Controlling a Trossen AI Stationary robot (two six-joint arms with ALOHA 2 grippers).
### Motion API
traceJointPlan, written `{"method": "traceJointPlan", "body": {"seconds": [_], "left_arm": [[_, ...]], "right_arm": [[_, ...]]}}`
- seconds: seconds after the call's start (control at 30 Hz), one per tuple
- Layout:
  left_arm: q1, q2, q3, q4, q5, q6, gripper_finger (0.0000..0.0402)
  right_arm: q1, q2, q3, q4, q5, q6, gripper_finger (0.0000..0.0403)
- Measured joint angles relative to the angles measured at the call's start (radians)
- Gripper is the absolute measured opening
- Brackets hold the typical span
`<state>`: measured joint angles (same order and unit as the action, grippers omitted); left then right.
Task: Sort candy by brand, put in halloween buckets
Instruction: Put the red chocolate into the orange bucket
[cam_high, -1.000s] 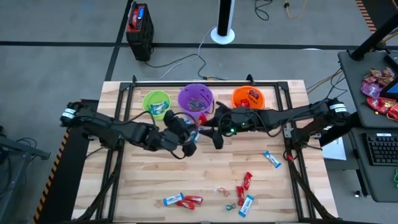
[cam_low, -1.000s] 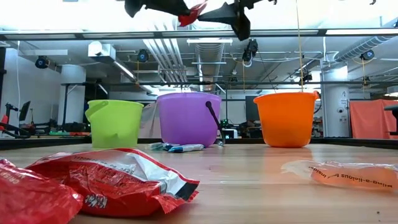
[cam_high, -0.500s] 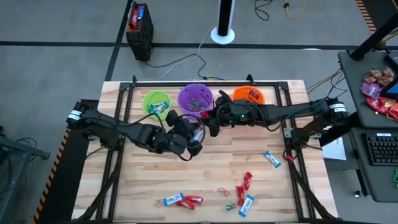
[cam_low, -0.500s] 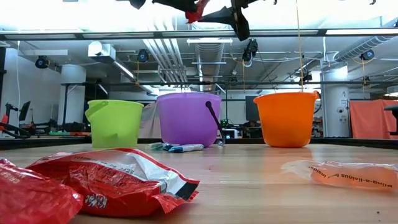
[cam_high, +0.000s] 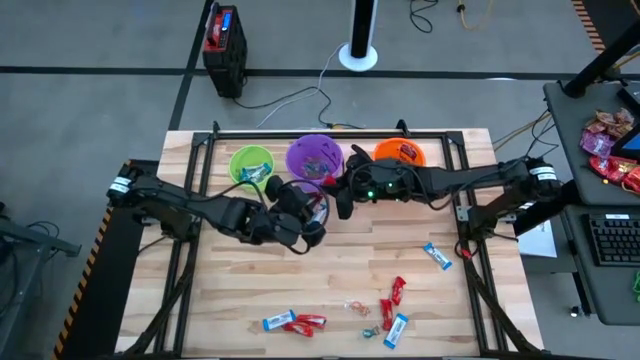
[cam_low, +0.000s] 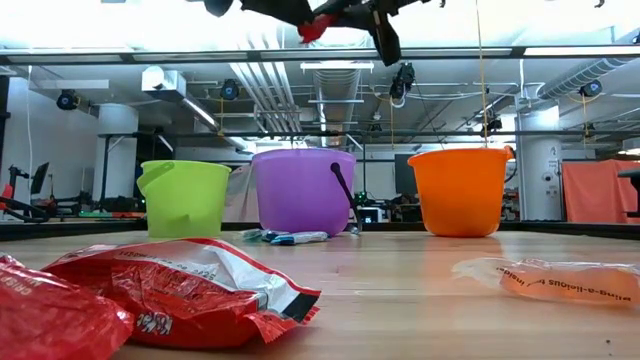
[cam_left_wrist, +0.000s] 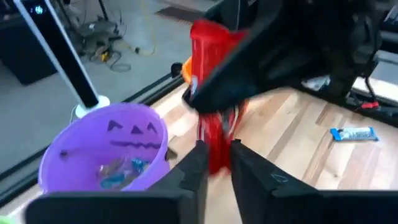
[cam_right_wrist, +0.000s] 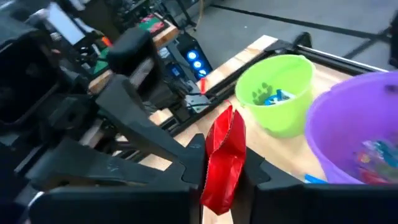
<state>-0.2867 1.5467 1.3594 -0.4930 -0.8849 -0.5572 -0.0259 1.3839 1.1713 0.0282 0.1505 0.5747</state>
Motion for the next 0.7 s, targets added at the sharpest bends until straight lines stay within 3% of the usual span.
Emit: {"method": "traceJointPlan", "body": {"seconds": [0.13,0.23,0.33,0.4,0.5,0.7], "left_arm": [[0.001,-0.006,0.000,-0.078,0.052,-0.049,0.0083],[0.001,-0.014,0.000,-0.180,0.144,-0.082,0.0102],[0.001,-0.018,0.000,-0.269,0.273,-0.083,0.0111],[0.001,-0.018,0.000,-0.313,0.364,-0.074,0.0112],[0.001,-0.016,-0.004,-0.329,0.451,-0.034,0.0113],[0.000,-0.014,-0.007,-0.334,0.457,-0.036,0.0113]], "right_arm": [[-0.045,-0.014,0.041,-0.172,0.016,-0.032,0.0030],[-0.139,-0.007,0.153,-0.574,0.092,-0.082,0.0030],[-0.270,0.053,0.258,-1.009,0.239,-0.083,0.0029],[-0.357,0.104,0.286,-1.199,0.250,-0.063,0.0032],[-0.447,0.153,0.291,-1.270,0.226,-0.040,0.0045],[-0.500,0.218,0.279,-1.273,0.207,-0.092,0.0098]]}}
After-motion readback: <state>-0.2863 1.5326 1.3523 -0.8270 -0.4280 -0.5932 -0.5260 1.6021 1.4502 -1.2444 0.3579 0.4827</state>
